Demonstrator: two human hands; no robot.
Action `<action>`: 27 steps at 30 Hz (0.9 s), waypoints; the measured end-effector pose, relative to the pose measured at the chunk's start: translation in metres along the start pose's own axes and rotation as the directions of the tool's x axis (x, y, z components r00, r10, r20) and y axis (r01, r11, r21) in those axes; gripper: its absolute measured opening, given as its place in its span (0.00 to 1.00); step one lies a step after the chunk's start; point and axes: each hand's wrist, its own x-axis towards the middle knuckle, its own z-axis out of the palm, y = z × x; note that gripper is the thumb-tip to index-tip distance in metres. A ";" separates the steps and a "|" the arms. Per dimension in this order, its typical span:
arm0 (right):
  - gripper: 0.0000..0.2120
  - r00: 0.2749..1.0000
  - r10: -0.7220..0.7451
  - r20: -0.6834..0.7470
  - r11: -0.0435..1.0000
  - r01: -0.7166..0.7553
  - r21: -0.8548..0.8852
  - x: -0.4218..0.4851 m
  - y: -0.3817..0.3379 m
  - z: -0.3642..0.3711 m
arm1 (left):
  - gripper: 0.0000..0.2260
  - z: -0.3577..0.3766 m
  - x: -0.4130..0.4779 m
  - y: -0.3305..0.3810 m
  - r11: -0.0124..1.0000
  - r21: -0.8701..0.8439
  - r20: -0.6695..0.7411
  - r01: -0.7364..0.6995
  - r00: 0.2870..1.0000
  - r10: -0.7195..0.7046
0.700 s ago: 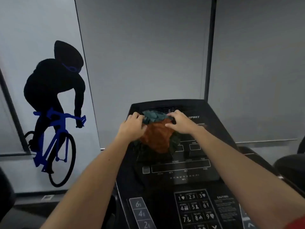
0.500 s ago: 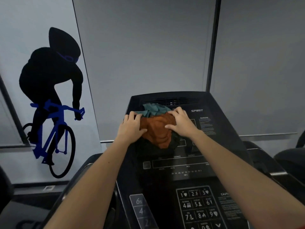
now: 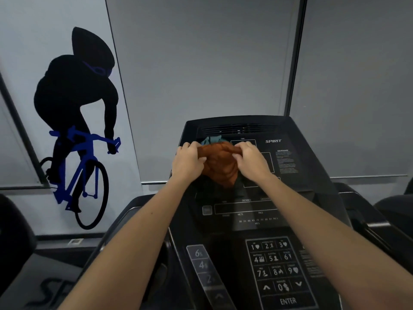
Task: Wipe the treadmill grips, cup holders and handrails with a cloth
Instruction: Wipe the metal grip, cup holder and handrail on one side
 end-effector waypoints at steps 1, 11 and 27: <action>0.13 1.000 -0.003 -0.013 0.999 0.003 0.046 -0.003 -0.004 -0.003 | 0.15 -0.006 -0.006 0.001 0.999 -0.043 -0.026 -0.011 1.000 0.009; 0.12 0.992 0.002 -0.126 0.871 0.060 0.487 -0.084 -0.069 -0.028 | 0.24 -0.069 -0.076 0.007 0.537 -0.799 0.098 0.270 0.940 -0.327; 0.09 0.998 -0.022 0.067 0.877 -0.013 0.481 -0.248 -0.109 -0.039 | 0.07 -0.120 -0.266 0.027 0.480 -0.791 0.337 0.379 0.925 -0.175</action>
